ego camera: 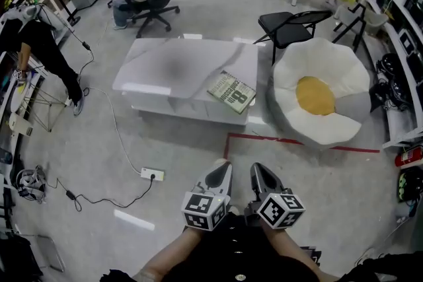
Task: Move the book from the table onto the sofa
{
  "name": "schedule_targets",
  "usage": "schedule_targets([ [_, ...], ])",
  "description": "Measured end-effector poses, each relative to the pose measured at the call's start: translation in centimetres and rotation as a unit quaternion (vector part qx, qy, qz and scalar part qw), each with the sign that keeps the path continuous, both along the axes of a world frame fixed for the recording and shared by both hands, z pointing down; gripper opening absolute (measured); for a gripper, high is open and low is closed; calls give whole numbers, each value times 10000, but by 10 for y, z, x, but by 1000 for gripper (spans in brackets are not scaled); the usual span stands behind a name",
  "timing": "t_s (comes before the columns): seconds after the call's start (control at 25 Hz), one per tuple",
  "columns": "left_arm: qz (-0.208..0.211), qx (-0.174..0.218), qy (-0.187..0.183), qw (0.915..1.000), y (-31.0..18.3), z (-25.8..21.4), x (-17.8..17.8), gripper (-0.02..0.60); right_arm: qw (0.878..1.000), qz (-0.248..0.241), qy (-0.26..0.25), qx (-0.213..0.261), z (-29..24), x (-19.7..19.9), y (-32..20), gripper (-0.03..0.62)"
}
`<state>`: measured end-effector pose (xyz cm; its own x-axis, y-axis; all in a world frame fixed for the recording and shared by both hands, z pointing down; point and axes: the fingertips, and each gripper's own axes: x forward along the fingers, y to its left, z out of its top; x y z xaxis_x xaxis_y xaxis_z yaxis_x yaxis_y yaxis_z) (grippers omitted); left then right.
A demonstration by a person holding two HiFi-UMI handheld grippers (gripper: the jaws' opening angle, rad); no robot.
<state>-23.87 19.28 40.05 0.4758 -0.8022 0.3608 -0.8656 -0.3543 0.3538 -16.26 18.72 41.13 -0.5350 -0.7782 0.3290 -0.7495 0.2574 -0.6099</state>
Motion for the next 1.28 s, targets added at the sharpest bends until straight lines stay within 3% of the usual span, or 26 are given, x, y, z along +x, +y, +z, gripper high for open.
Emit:
schedule_targets([
  [0.72,335,-115,165,9992,-193,-5,-32,11,9990,227,-45,-385,4,-29,-171,11],
  [0.96,416,-285,144,9986,-251,20,-47,11,9942,180,-500,-939,37,-42,-219,12],
  [1.0,447,-313,146,9984,-261,26,-48,11,9924,177,-664,-1016,42,-44,-229,23],
  [1.08,528,-356,133,9979,-279,39,-49,11,9875,179,-1034,-1180,54,-45,-247,145],
  [1.28,696,-482,30,9964,-319,82,-50,11,9728,526,-1710,-1473,95,-33,-292,256],
])
